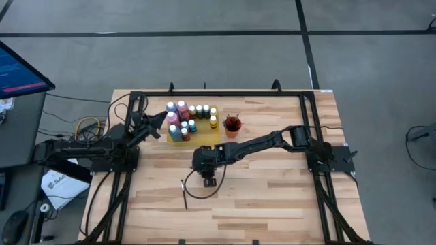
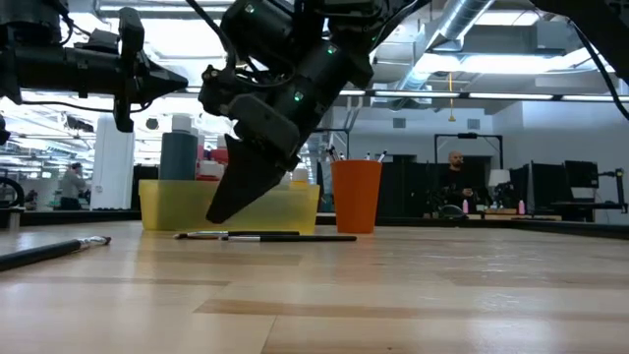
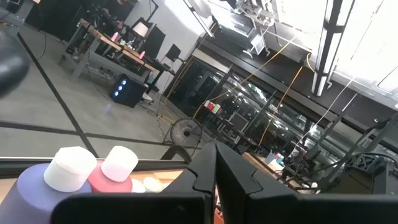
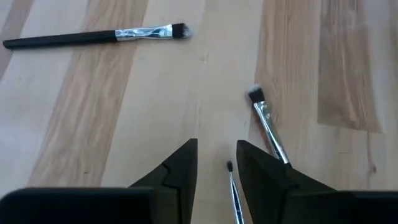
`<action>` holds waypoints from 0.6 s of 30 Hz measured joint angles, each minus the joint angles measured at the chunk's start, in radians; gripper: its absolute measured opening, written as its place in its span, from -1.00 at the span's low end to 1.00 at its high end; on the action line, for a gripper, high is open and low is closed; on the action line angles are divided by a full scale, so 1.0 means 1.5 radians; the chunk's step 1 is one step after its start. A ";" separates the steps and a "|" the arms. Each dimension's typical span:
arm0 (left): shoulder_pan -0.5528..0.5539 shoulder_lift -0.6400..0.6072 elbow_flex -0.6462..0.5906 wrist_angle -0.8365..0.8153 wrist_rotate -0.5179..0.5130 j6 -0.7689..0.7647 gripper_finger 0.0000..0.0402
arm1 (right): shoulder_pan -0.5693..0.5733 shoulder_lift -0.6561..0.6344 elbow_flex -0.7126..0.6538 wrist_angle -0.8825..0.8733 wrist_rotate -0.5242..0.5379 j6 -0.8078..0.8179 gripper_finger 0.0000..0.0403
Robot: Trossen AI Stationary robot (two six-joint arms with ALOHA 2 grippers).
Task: Pick & Place Paint Supplies
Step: Put the silver paint brush into the orange cup
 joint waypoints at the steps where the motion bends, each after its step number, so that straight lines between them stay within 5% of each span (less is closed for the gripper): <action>1: 0.000 0.000 0.000 0.000 0.000 0.000 -0.99 | 0.001 0.000 -0.003 0.004 0.000 0.000 -0.46; 18: 0.000 0.000 0.000 0.000 0.000 0.000 -0.99 | 0.000 -0.001 -0.043 0.026 0.003 0.002 -0.47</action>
